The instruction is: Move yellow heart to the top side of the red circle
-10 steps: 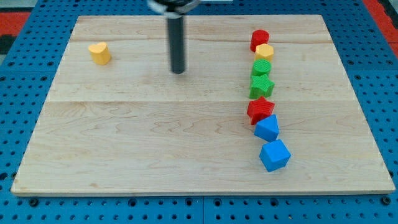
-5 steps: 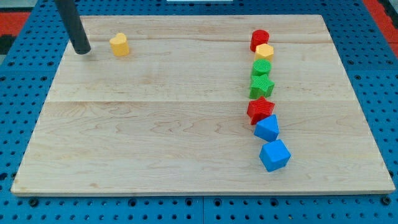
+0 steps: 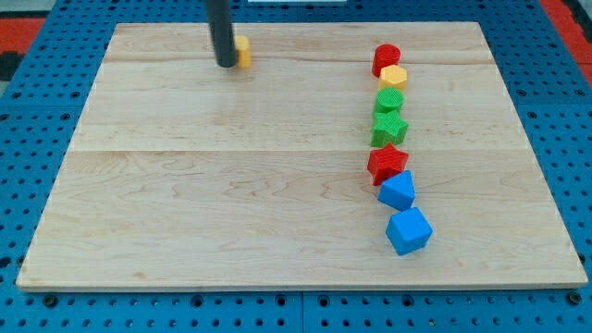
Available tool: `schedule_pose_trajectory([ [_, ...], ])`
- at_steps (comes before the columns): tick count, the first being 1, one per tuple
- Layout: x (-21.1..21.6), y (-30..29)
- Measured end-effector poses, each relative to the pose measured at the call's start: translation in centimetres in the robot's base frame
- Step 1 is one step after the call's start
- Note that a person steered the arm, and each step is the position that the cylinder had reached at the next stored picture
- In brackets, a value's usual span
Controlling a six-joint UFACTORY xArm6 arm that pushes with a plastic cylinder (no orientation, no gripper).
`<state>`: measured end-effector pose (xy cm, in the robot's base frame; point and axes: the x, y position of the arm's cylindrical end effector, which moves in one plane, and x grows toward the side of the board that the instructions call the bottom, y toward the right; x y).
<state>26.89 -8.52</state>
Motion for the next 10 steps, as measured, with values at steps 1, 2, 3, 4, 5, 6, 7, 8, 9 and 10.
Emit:
schedule_pose_trajectory([
  [1,-2.1,-0.6],
  [2,-4.0,-1.7],
  [3,-4.2,-0.8],
  [4,-4.2,5.3],
  [5,-5.3,7.0],
  [6,-7.3,7.3],
  [7,-7.2,12.1],
  [8,-7.2,14.5],
  [9,-6.9,17.6],
  [10,-6.4,18.8],
])
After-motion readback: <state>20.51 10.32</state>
